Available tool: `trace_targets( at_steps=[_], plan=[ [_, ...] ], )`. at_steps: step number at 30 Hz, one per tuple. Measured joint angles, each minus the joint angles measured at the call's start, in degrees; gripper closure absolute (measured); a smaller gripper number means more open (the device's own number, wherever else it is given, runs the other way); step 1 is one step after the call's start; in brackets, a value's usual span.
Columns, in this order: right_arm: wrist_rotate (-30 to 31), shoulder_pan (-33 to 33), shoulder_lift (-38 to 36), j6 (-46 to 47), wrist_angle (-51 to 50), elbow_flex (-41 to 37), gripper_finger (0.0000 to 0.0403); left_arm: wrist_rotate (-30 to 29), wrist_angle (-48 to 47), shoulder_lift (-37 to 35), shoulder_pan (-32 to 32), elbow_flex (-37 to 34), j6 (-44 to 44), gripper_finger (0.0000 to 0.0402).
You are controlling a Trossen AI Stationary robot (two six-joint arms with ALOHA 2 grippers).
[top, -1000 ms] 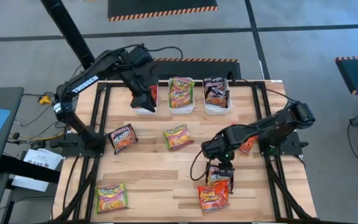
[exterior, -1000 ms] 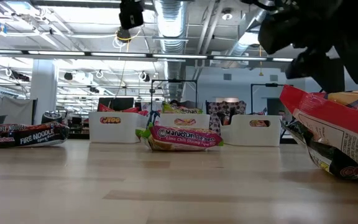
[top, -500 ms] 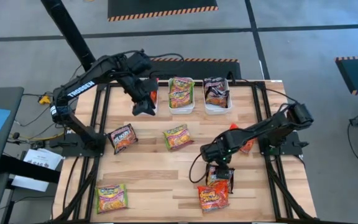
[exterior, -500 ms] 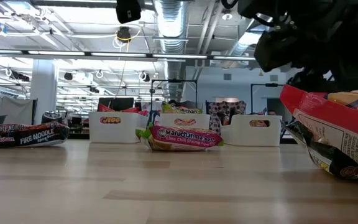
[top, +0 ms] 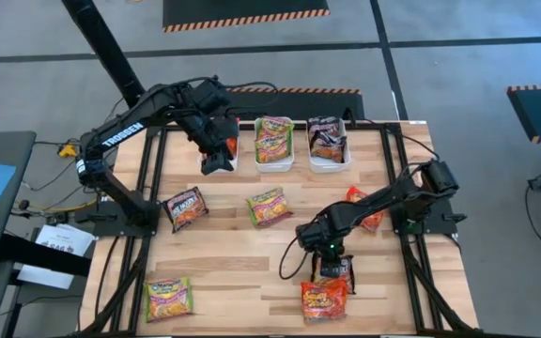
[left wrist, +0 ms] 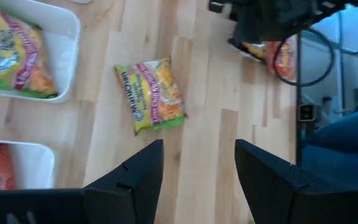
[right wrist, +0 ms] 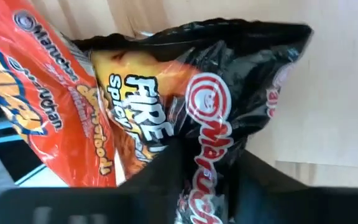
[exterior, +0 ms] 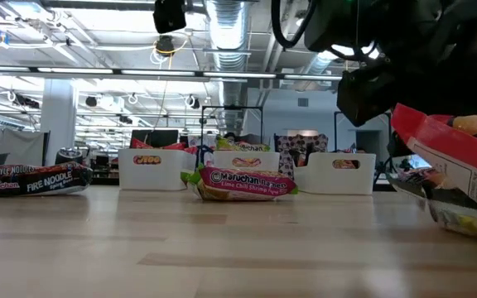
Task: Sort Maruchan noodles
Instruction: Put the right black noodle pack into the right white bin
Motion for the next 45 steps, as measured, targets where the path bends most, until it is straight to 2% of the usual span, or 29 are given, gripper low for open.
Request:
trace_targets(
  at_steps=[4,6,14,19,27,34,39,45],
  plan=[
    [-0.5,-0.15,-0.4,1.64,-0.05,-0.04,0.0366,-1.99,-1.37,0.01,0.02,0.0,1.34,0.0219],
    [-0.42,-0.47,-0.49,1.74,0.04,-0.01,0.0389,-2.84,-2.08,0.01,0.02,0.0,1.4,0.0219],
    [1.62,-3.14,-0.34,0.56,-4.2,4.96,0.0396,-4.38,-2.74,0.0,0.02,0.0,2.91,0.0219],
    [8.44,-6.61,-0.34,-4.68,-13.25,11.58,0.0398,-6.45,-2.76,0.02,0.18,0.0,4.82,0.0219],
    [20.0,-17.54,-0.34,-13.69,-26.93,23.43,0.0398,-9.3,-2.51,0.02,1.86,0.0,7.43,0.0219],
    [28.46,-27.84,-0.34,-20.43,-32.04,31.93,0.0398,-10.4,-2.42,0.04,3.67,0.0,9.86,0.0219],
    [34.34,-34.15,-0.39,-25.34,-33.23,35.21,0.0398,-10.4,-2.26,0.04,4.45,0.0,10.78,0.0219],
    [39.3,-40.14,-0.39,-31.53,-34.29,35.69,0.0398,-11.67,-2.19,0.04,4.85,0.0,11.59,0.0219]
  ],
)
